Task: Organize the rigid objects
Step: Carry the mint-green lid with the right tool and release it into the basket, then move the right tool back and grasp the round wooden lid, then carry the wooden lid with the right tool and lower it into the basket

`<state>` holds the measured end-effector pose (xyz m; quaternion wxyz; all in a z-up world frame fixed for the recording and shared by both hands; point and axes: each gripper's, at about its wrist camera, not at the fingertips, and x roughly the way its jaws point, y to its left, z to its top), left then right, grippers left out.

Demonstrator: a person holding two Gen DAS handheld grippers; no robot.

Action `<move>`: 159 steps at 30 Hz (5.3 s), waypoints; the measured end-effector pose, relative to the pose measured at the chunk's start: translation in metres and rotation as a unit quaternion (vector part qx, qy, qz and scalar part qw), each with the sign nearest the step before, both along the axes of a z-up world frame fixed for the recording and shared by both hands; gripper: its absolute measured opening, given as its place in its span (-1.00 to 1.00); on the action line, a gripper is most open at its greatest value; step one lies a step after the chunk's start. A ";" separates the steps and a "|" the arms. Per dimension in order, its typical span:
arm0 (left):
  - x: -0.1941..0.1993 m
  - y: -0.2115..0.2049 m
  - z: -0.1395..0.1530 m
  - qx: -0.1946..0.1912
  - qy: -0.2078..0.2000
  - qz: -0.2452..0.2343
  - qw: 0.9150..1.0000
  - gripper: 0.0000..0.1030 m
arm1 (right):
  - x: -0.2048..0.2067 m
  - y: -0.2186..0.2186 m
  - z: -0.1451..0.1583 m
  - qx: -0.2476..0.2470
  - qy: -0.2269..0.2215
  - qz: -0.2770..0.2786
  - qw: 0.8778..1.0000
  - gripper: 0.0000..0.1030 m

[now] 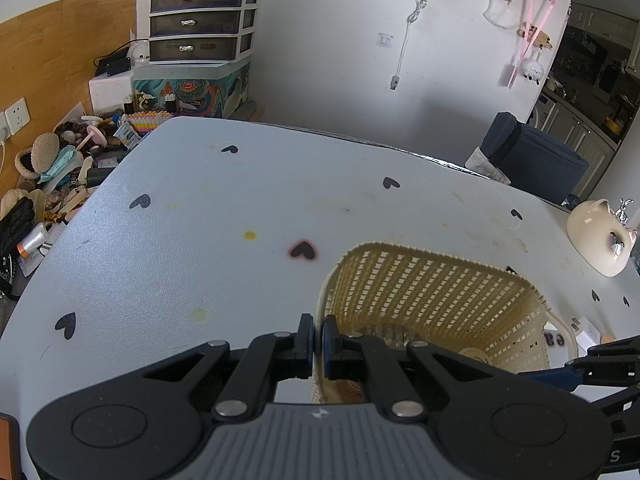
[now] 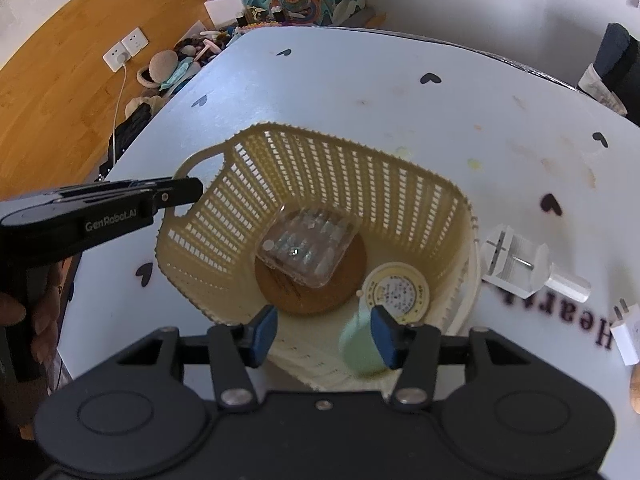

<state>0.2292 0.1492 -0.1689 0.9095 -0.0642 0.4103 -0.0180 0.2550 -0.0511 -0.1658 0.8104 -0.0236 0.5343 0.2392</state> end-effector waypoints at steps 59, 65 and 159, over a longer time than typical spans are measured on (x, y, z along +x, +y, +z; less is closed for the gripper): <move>0.000 0.002 -0.001 0.002 0.003 0.000 1.000 -0.92 | -0.043 -0.196 -0.041 -0.065 -0.113 -0.341 0.931 1.00; 0.001 0.002 -0.001 0.003 0.005 -0.001 1.000 -0.92 | -0.038 -0.229 -0.073 -0.105 -0.121 -0.388 0.907 1.00; 0.003 0.000 -0.001 -0.001 0.006 0.002 1.000 -0.93 | 0.075 0.051 -0.031 0.068 0.048 -0.089 0.993 0.43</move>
